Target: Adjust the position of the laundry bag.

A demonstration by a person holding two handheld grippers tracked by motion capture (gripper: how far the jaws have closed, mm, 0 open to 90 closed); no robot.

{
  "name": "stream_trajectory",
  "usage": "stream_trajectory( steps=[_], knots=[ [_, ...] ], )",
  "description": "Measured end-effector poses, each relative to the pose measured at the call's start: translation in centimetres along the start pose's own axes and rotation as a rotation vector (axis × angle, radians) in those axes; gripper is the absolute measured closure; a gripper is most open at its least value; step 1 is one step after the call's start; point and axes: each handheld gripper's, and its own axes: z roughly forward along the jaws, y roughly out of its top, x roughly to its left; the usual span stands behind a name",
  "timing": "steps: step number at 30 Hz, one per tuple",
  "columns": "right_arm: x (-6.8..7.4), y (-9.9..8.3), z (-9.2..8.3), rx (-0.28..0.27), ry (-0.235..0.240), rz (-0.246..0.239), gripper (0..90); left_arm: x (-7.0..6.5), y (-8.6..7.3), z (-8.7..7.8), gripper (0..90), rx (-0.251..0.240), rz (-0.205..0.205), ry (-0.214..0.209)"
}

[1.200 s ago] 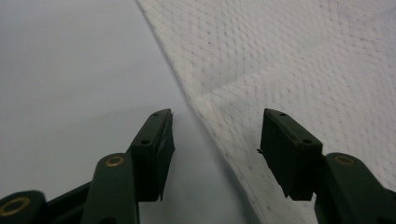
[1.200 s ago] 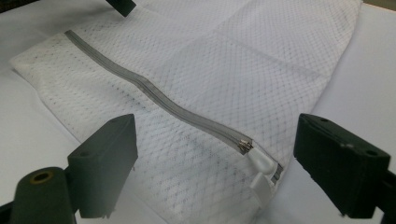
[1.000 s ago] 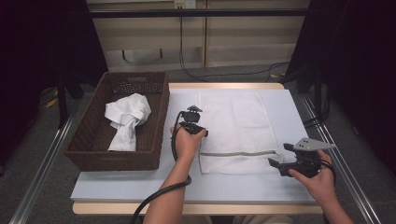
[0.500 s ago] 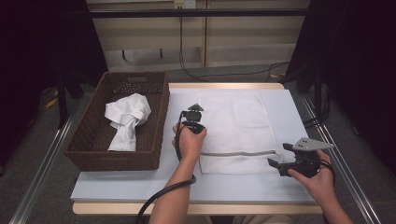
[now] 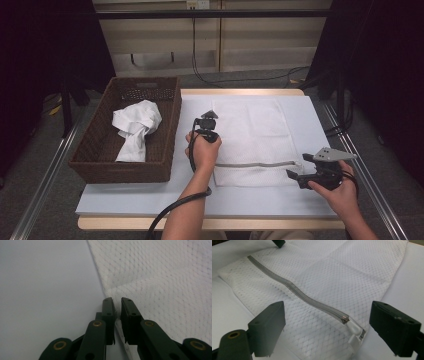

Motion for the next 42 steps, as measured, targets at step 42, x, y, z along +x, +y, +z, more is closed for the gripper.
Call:
stream_trajectory(
  steps=[42],
  knots=[
    [-0.2, -0.1, -0.1, 0.002, 0.0, 0.011, 13.3, 3.1, 0.5, -1.2, 90.0, 0.025, -0.082, -0.036]
  ],
)
